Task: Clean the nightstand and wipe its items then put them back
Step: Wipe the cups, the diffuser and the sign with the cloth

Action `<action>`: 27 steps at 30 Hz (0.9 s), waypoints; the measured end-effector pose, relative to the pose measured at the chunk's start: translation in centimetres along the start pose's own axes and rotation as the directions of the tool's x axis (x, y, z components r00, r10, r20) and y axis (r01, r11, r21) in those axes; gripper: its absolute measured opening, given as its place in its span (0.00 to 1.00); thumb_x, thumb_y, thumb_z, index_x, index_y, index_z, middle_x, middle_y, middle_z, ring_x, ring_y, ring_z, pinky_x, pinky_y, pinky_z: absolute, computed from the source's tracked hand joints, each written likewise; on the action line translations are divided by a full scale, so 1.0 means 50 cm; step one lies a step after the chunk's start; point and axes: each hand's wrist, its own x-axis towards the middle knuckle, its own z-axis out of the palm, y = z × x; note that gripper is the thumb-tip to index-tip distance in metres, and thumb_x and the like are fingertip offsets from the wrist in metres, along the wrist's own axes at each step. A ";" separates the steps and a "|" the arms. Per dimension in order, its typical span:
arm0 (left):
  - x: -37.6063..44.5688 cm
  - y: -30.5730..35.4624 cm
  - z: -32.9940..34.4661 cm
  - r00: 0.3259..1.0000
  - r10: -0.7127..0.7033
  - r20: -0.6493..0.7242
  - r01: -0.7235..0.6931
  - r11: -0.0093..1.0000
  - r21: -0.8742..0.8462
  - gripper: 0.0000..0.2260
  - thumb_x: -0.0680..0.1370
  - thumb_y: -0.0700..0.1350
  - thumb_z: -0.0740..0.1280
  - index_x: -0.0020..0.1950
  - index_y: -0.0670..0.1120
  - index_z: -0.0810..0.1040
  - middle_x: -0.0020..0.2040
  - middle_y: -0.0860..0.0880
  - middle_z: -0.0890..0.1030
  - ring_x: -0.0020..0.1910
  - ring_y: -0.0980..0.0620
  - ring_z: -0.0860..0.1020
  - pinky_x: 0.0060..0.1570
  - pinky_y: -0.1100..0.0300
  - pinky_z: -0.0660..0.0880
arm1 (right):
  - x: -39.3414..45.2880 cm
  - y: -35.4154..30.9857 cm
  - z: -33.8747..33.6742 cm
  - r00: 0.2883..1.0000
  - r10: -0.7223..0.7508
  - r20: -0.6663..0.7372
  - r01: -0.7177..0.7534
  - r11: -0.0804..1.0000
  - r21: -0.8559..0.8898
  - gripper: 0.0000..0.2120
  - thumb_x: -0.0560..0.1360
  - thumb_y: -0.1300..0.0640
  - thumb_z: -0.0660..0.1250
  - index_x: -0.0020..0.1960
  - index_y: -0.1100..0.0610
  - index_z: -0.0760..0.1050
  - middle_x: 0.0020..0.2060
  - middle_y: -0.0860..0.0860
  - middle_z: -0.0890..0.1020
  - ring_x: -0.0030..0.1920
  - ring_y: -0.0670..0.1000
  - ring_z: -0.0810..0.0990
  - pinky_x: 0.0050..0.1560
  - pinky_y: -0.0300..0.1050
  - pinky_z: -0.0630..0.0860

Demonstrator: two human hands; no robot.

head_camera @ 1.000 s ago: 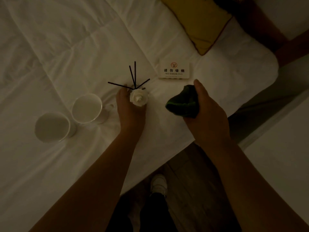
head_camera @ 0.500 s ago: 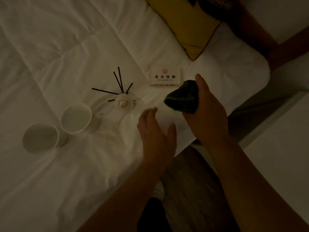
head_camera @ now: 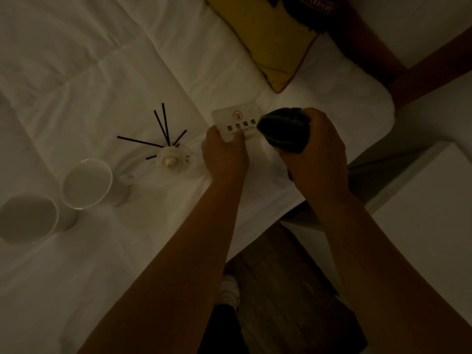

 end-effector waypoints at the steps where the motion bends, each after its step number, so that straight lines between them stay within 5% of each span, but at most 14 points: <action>1: -0.010 -0.002 -0.006 1.000 -0.004 0.016 0.005 0.997 -0.072 0.12 0.76 0.46 0.68 0.58 0.47 0.74 0.55 0.49 0.79 0.52 0.52 0.78 0.53 0.55 0.77 | 0.004 0.000 0.003 1.000 -0.001 0.005 0.001 1.000 -0.009 0.28 0.68 0.48 0.75 0.64 0.56 0.71 0.58 0.51 0.77 0.56 0.43 0.72 0.51 0.31 0.71; 6: -0.061 -0.007 -0.047 0.973 -0.077 0.216 0.152 0.921 -0.359 0.12 0.78 0.46 0.66 0.59 0.44 0.74 0.49 0.47 0.82 0.45 0.53 0.83 0.44 0.57 0.79 | 0.020 -0.035 0.039 0.992 -0.085 0.098 0.089 0.995 -0.038 0.31 0.69 0.45 0.73 0.67 0.56 0.70 0.65 0.54 0.73 0.66 0.52 0.70 0.64 0.50 0.71; 10: -0.098 0.002 -0.082 0.947 0.019 0.322 0.113 0.916 -0.385 0.11 0.77 0.40 0.65 0.59 0.46 0.76 0.50 0.47 0.83 0.48 0.49 0.83 0.46 0.50 0.80 | 0.007 -0.077 0.061 0.904 -0.212 0.372 0.291 0.941 -0.171 0.38 0.73 0.29 0.47 0.76 0.50 0.58 0.76 0.55 0.57 0.75 0.60 0.51 0.69 0.64 0.57; 14: -0.115 0.006 -0.110 0.921 0.048 0.386 0.144 0.879 -0.454 0.12 0.77 0.40 0.66 0.60 0.44 0.75 0.51 0.44 0.83 0.50 0.45 0.82 0.49 0.51 0.79 | -0.005 -0.072 0.058 0.926 -0.203 0.319 0.308 0.895 -0.324 0.27 0.77 0.33 0.41 0.74 0.38 0.54 0.77 0.48 0.53 0.75 0.62 0.47 0.65 0.75 0.53; 16: -0.122 0.005 -0.119 0.907 0.076 0.415 0.126 0.890 -0.439 0.11 0.77 0.42 0.67 0.59 0.45 0.76 0.50 0.45 0.84 0.50 0.46 0.82 0.46 0.57 0.79 | 0.003 -0.060 0.050 0.939 -0.147 0.310 0.255 0.902 -0.347 0.28 0.76 0.31 0.41 0.74 0.36 0.52 0.77 0.49 0.51 0.75 0.64 0.46 0.66 0.74 0.52; 20: -0.124 0.012 -0.125 0.897 0.098 0.431 0.112 0.894 -0.435 0.11 0.77 0.43 0.68 0.59 0.46 0.75 0.49 0.47 0.84 0.50 0.49 0.82 0.41 0.62 0.77 | 0.011 -0.043 0.036 0.960 -0.077 0.268 0.112 0.986 -0.120 0.28 0.78 0.36 0.47 0.75 0.43 0.55 0.77 0.54 0.53 0.75 0.61 0.53 0.71 0.64 0.58; 24: -0.124 0.022 -0.119 0.873 0.107 0.476 0.135 0.885 -0.446 0.11 0.78 0.44 0.65 0.60 0.43 0.75 0.51 0.44 0.83 0.50 0.45 0.82 0.47 0.52 0.80 | -0.016 -0.054 0.039 0.940 -0.217 0.262 0.286 0.921 -0.264 0.26 0.78 0.37 0.48 0.75 0.42 0.57 0.76 0.54 0.56 0.73 0.66 0.53 0.66 0.64 0.62; 27: -0.122 0.023 -0.122 0.872 0.114 0.475 0.114 0.898 -0.425 0.11 0.78 0.45 0.67 0.60 0.46 0.76 0.50 0.46 0.84 0.50 0.48 0.82 0.42 0.59 0.79 | -0.006 -0.050 0.035 0.943 -0.228 0.244 0.286 0.929 -0.236 0.26 0.78 0.37 0.49 0.74 0.44 0.60 0.75 0.54 0.60 0.71 0.62 0.60 0.62 0.56 0.67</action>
